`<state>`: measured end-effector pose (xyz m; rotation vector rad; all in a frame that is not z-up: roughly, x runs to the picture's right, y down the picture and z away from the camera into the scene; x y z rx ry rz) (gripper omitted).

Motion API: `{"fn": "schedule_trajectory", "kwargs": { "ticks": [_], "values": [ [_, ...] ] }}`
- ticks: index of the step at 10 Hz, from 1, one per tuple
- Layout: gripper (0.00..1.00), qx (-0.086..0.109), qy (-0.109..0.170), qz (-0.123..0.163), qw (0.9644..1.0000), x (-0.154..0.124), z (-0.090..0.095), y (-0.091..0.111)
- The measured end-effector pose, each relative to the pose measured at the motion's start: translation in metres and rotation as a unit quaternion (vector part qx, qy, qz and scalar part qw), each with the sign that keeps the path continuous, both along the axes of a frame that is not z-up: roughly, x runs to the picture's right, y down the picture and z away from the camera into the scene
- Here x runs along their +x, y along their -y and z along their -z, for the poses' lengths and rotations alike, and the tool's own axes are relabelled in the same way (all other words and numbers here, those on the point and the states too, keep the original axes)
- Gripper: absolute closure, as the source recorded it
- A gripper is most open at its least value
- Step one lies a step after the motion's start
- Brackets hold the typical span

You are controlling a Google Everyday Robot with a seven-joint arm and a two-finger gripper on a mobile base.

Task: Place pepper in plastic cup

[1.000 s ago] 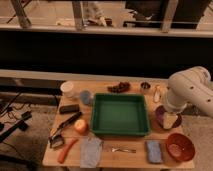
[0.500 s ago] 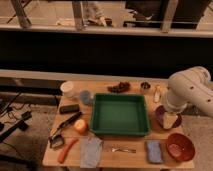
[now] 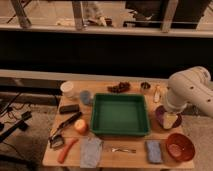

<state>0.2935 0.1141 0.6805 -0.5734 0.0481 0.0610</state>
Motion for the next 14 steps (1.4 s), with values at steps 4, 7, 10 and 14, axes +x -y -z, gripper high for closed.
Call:
{"fn": "schedule_trajectory", "kwargs": {
  "ticks": [4,7,10,14],
  "values": [
    [0.20,0.000,0.000,0.000,1.0000,0.000,0.000,0.000],
    [0.20,0.000,0.000,0.000,1.0000,0.000,0.000,0.000],
    [0.20,0.017,0.034,0.016,0.9991,-0.017,0.006,-0.006],
    [0.20,0.055,0.111,0.065,0.9902,-0.077,0.019,-0.009]
  ]
}}
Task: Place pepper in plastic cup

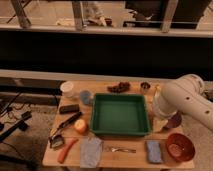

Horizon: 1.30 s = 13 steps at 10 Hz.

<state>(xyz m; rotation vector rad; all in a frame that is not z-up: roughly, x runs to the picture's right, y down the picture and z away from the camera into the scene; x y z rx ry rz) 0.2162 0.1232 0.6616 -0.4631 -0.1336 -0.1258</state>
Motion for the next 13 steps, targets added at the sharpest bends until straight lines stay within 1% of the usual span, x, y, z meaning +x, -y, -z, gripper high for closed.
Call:
{"fn": "schedule_trajectory", "kwargs": {
  "ticks": [1,2,3,4,5,6,7,8,10,11,13],
  "values": [
    [0.20,0.010,0.024,0.018,0.9995,-0.018,0.005,0.001],
    [0.20,0.018,0.045,0.034,0.9982,-0.033,0.008,0.001],
    [0.20,0.026,0.069,0.052,0.9960,-0.050,0.013,0.000],
    [0.20,0.035,0.096,0.075,0.9919,-0.067,0.021,-0.004],
    [0.20,0.039,0.116,0.093,0.9882,-0.081,0.025,-0.009],
    [0.20,0.039,0.142,0.117,0.9823,-0.100,0.030,-0.016],
    [0.20,0.033,0.163,0.138,0.9764,-0.116,0.033,-0.026],
    [0.20,0.028,0.175,0.152,0.9723,-0.127,0.035,-0.032],
    [0.20,0.028,0.172,0.151,0.9730,-0.123,0.035,-0.032],
    [0.20,0.028,0.174,0.152,0.9725,-0.126,0.035,-0.032],
    [0.20,0.028,0.174,0.152,0.9727,-0.125,0.035,-0.032]
  ]
}}
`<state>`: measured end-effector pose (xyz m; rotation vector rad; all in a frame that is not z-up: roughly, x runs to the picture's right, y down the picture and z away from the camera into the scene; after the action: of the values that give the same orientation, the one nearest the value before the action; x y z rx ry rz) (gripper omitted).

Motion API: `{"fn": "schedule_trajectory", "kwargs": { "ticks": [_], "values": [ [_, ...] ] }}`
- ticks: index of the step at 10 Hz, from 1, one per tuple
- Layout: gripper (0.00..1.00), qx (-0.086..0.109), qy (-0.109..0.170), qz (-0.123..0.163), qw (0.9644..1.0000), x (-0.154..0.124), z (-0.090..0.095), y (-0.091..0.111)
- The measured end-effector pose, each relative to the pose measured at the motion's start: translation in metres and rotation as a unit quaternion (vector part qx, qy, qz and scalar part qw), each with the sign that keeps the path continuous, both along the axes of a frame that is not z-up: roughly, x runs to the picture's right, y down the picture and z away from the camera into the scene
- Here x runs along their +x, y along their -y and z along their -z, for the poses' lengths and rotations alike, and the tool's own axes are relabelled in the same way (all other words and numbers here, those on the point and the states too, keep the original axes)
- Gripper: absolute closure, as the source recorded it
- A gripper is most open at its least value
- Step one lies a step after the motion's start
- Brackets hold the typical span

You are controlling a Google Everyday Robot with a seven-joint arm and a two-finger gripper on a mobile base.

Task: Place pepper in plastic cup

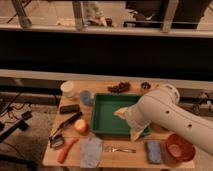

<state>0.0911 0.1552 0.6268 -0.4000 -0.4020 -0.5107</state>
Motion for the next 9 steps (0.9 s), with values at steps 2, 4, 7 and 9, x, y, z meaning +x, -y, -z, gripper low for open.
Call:
{"fn": "schedule_trajectory", "kwargs": {
  "ticks": [2,4,7,9],
  "values": [
    [0.20,0.000,0.008,0.010,0.9999,-0.005,0.001,-0.004],
    [0.20,0.002,0.031,0.031,0.9990,-0.030,0.005,-0.012],
    [0.20,0.002,0.074,0.066,0.9951,-0.101,0.011,-0.023],
    [0.20,0.002,0.107,0.088,0.9904,-0.149,0.011,-0.029]
  ]
}}
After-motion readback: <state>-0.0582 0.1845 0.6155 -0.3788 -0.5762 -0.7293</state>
